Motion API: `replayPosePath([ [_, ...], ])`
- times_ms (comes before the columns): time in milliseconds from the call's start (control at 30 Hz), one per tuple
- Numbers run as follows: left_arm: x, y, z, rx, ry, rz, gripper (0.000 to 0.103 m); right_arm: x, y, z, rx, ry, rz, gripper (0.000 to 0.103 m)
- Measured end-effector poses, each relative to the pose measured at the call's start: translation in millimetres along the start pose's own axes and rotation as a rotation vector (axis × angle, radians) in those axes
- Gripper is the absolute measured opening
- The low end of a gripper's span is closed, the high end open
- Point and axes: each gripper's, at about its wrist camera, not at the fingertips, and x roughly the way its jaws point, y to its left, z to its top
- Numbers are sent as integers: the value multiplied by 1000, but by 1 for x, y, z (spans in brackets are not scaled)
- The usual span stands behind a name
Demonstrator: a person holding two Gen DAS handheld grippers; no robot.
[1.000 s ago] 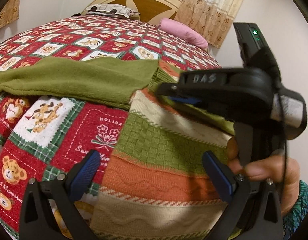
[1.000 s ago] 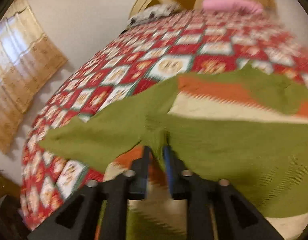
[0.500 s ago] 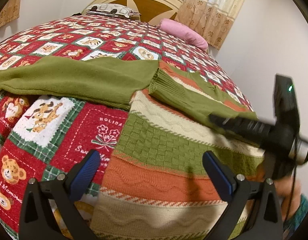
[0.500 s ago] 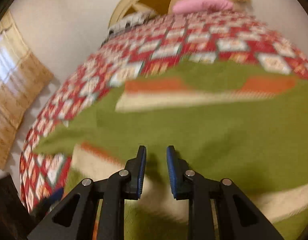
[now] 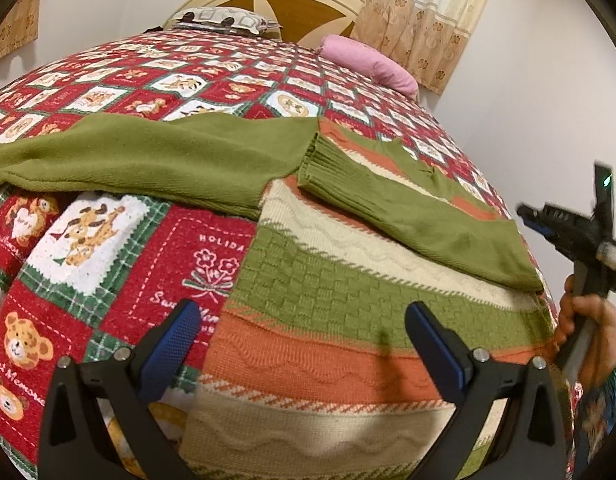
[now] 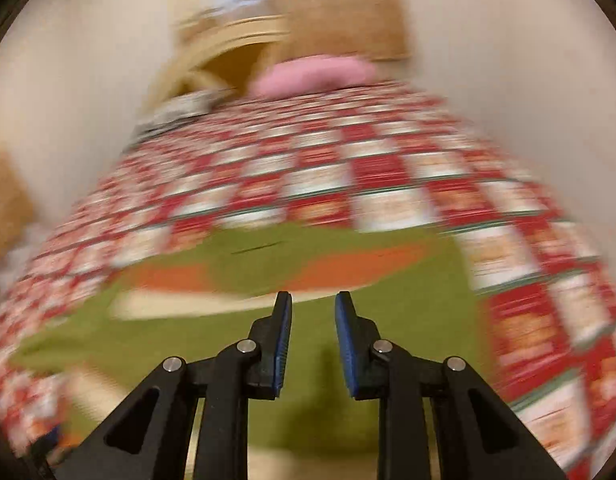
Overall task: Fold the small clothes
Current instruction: 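Move the left tool to the other sleeve cuff and grasp it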
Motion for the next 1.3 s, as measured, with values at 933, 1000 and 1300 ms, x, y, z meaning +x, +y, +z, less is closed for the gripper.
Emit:
replayPosePath([
  [933,-14,16,2,-23,-3,-87,103,-15,-92,-73,233,101,48,0],
  [1000,-26,29,9,-32,-12,-25,103,-12,-87,-71,210,101,32,0],
  [1300,-106,210,58,-477,-284,354,102,-15,-87,-77,216,96,58,2],
])
